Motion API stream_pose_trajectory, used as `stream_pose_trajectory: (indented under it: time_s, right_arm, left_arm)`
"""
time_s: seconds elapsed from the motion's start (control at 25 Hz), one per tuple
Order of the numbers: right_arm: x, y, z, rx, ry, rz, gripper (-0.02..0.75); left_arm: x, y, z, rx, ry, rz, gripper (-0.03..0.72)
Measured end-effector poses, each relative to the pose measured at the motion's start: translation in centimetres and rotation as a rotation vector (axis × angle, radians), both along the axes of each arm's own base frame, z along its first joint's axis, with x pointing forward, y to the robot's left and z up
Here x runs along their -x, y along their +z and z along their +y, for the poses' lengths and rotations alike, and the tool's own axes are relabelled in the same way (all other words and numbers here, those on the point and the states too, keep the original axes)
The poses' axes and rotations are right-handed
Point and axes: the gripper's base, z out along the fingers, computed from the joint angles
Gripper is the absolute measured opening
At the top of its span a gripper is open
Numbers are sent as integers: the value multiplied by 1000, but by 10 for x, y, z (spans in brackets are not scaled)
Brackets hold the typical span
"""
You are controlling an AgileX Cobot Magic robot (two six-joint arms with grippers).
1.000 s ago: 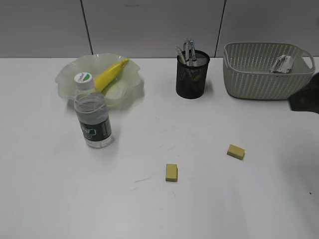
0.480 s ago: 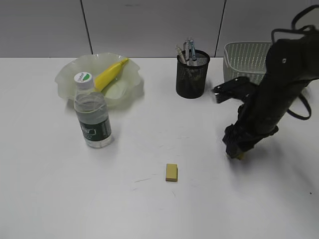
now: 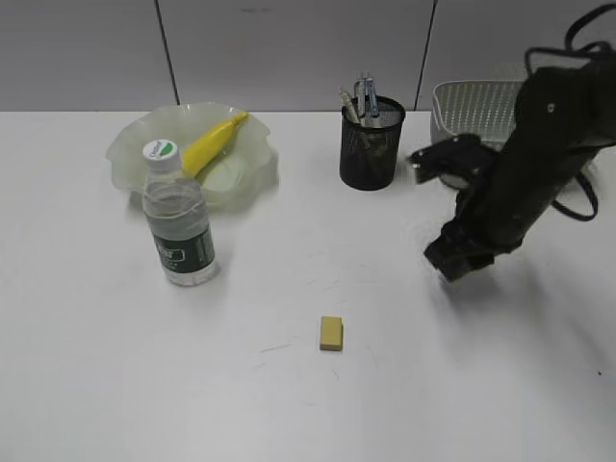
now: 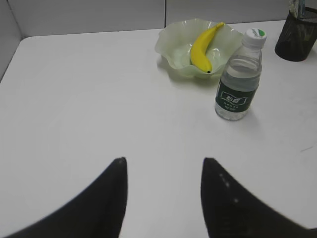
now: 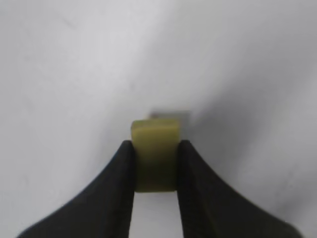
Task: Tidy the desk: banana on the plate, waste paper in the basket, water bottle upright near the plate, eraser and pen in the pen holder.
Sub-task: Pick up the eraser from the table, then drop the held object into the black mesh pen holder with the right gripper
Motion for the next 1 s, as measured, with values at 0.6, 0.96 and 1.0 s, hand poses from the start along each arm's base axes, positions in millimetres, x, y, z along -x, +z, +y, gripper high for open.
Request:
stream_pose_trajectory:
  time_s: [0.6, 0.96, 1.0]
  right_arm:
    - [-47, 135, 17, -226, -42, -568, 211]
    - [-133, 107, 51, -232, -30, -512, 211]
    - [-140, 99, 54, -228, -28, -498, 211]
  left_arm:
    - [0, 0, 0, 0, 0, 0, 263]
    - [0, 0, 0, 0, 0, 0, 241]
    - [0, 0, 0, 0, 0, 0, 241]
